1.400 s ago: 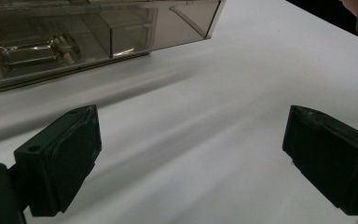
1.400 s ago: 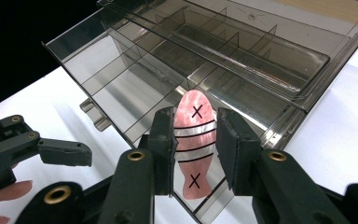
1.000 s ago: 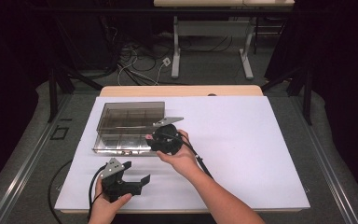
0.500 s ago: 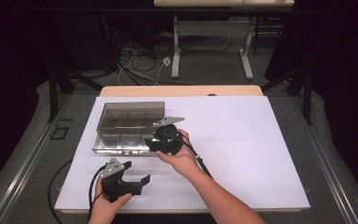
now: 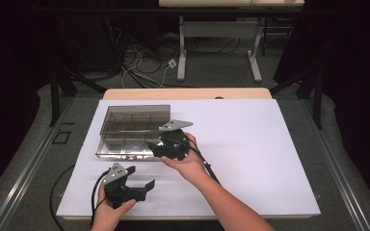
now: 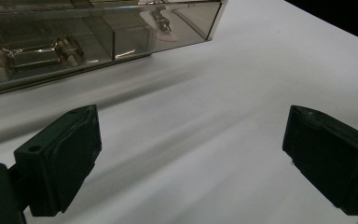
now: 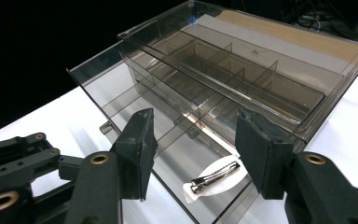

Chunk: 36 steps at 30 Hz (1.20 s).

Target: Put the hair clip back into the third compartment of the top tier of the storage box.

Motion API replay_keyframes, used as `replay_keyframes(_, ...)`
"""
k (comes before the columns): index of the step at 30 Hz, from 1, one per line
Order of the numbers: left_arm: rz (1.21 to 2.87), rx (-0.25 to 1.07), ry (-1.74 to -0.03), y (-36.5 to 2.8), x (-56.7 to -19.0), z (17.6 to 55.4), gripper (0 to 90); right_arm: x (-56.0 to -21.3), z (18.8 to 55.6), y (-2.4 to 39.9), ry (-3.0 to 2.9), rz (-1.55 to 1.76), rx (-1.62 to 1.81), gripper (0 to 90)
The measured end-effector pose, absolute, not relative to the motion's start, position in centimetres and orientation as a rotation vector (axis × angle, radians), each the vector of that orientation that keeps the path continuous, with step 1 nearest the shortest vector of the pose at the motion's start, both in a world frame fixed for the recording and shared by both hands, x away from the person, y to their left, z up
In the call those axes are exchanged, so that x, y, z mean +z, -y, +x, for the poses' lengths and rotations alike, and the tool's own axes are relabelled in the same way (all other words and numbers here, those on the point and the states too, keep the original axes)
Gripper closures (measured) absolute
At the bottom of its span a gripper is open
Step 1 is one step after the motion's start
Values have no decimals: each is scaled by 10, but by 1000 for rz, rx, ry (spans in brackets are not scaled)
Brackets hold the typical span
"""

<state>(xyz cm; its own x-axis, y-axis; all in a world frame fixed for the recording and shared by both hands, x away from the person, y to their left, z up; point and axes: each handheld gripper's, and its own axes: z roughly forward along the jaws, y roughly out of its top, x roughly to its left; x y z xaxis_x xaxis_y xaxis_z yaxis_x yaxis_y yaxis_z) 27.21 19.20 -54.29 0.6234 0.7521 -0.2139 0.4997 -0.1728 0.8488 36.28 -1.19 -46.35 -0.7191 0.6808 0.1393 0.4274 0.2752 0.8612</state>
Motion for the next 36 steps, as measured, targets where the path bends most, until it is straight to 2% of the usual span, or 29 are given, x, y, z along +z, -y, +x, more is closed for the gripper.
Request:
replay_keyframes(17, 1827, 308, -1004, -193, -542, 272, 46, -452, 354, 25, -2251, 941, 1436, 369)
replay_keyframes(23, 1815, 306, -1010, -192, -542, 272, 46, -450, 353, 31, -2243, 935, 1462, 273)
replay_keyframes(29, 1811, 299, -1010, -193, -543, 272, 46, -449, 350, 40, -2229, 942, 1464, 232)
replay_keyframes(36, 1813, 301, -1016, -194, -542, 271, 46, -449, 346, 52, -2226, 954, 1483, 230)
